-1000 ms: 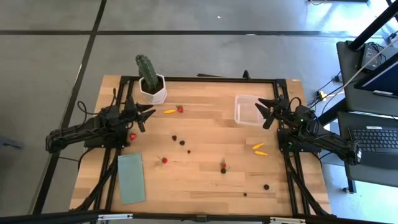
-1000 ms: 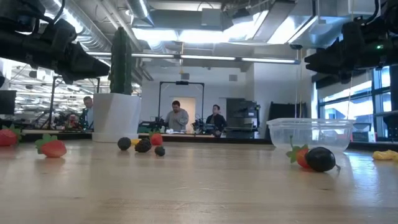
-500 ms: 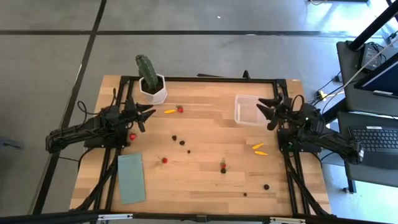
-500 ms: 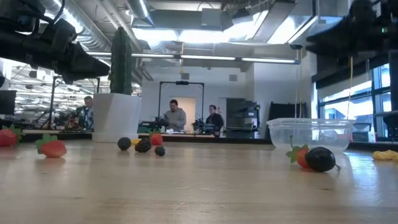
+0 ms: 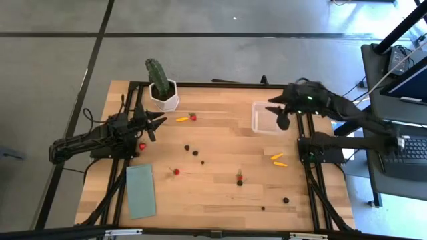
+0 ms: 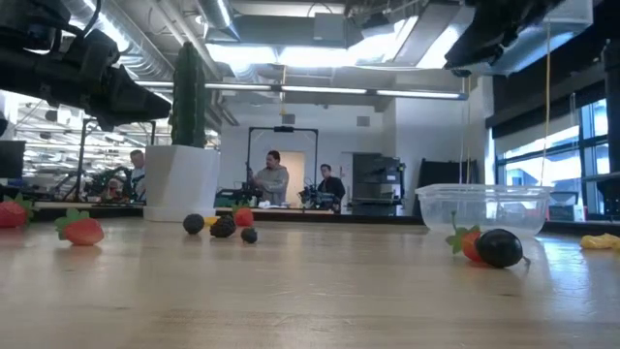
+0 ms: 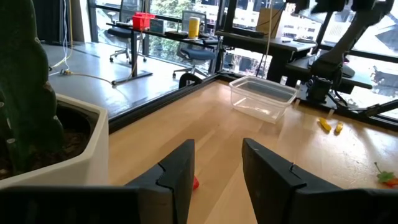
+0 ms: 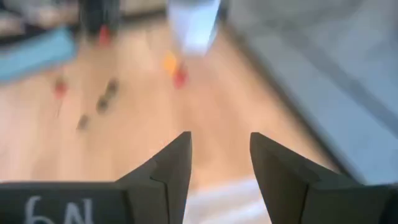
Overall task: Pick and placing Produce into tupperware
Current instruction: Put the middle yellow corn into the transparent bin
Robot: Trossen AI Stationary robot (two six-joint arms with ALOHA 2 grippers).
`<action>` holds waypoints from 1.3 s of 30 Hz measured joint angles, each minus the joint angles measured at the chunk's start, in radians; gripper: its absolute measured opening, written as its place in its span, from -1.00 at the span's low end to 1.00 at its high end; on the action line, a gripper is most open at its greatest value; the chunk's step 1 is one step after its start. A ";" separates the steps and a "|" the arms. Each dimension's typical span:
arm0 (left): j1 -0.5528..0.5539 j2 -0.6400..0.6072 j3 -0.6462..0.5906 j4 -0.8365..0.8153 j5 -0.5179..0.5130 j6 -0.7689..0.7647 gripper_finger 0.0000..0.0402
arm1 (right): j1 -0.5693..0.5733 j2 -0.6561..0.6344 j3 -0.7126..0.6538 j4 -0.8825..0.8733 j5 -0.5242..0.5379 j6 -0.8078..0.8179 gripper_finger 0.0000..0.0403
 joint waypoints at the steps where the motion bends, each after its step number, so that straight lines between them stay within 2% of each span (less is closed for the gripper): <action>1: 0.000 0.000 0.000 0.000 0.000 -0.001 -0.37 | 0.000 0.044 0.038 -0.066 -0.032 -0.001 -0.18; 4: 0.000 0.000 0.000 0.002 -0.009 0.010 -0.37 | 0.023 0.157 0.120 -0.231 -0.110 -0.001 -0.18; 7: 0.000 0.000 0.000 0.002 -0.027 0.031 -0.37 | 0.069 0.244 0.158 -0.348 -0.117 0.003 -0.18; 14: 0.000 0.000 0.000 0.003 -0.034 0.032 -0.37 | 0.186 0.386 0.121 -0.483 -0.117 0.080 -0.18; 30: 0.000 0.000 0.000 0.002 -0.034 0.033 -0.37 | 0.485 0.425 -0.178 -0.255 -0.114 0.082 -0.18; 35: 0.000 0.000 0.000 0.001 -0.034 0.033 -0.37 | 0.522 0.443 -0.187 -0.240 0.009 0.118 -0.18; 39: 0.000 0.000 0.000 0.001 -0.034 0.033 -0.37 | 0.540 0.474 -0.185 -0.238 0.024 0.132 -0.18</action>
